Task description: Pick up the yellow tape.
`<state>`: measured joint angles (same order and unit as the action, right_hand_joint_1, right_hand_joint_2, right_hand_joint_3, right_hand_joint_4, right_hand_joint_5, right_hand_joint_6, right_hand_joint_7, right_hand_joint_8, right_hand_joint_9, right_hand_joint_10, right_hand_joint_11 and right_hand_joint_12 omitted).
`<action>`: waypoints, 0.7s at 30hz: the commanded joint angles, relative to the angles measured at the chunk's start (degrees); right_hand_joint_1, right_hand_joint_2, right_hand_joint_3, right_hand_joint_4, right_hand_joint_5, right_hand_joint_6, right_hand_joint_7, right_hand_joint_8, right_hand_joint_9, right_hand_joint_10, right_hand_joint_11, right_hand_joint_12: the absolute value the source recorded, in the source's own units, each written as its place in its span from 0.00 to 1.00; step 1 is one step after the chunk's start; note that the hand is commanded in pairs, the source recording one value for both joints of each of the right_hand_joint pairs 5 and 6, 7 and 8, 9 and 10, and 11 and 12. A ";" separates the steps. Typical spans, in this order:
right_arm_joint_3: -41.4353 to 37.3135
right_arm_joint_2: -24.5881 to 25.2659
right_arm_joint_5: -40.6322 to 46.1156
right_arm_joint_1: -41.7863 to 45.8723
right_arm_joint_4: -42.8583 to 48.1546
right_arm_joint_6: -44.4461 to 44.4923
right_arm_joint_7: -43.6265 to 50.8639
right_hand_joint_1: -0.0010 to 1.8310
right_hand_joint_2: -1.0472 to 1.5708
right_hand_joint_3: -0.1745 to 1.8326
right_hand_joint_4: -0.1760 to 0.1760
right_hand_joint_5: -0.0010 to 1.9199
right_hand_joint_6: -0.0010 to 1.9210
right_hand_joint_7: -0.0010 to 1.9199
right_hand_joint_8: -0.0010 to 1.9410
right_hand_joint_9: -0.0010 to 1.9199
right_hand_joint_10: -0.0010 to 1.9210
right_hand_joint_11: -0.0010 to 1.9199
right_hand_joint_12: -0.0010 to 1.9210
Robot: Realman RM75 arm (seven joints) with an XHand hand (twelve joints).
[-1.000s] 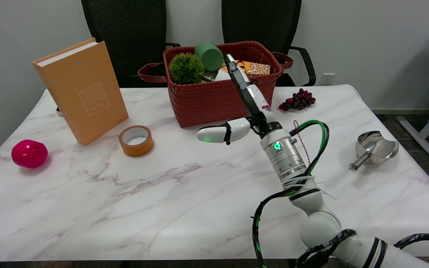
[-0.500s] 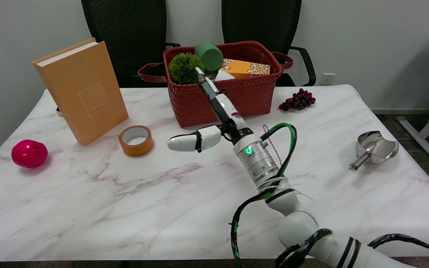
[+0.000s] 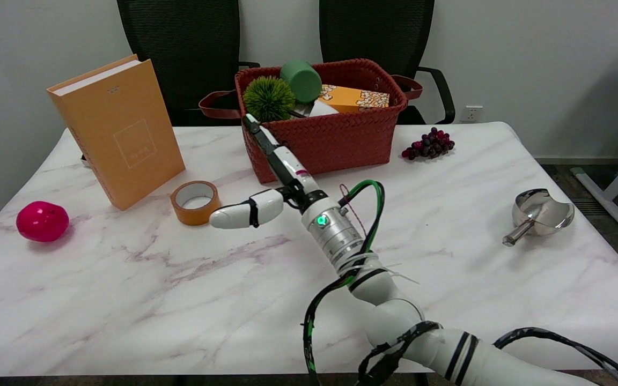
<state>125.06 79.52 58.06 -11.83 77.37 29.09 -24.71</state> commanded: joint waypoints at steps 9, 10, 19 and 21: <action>2.61 8.40 -2.03 -9.80 -17.30 -1.39 -4.88 0.50 0.34 0.26 0.50 0.00 0.00 0.01 0.01 0.00 0.00 0.00 0.00; 2.61 8.72 -2.03 -10.21 -18.19 -1.31 -5.36 0.50 0.34 0.26 0.50 0.00 0.00 0.01 0.01 0.00 0.00 0.00 0.00; 2.93 11.83 -2.11 -14.12 -26.02 -1.23 -7.13 0.50 0.33 0.27 0.50 0.00 0.00 0.01 0.01 0.00 0.00 0.01 0.01; 2.93 12.30 -2.11 -14.82 -27.34 -1.23 -7.21 0.50 0.33 0.27 0.50 0.00 0.00 0.01 0.01 0.00 0.00 0.01 0.01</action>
<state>127.27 86.69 56.59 -20.34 62.00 27.91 -29.24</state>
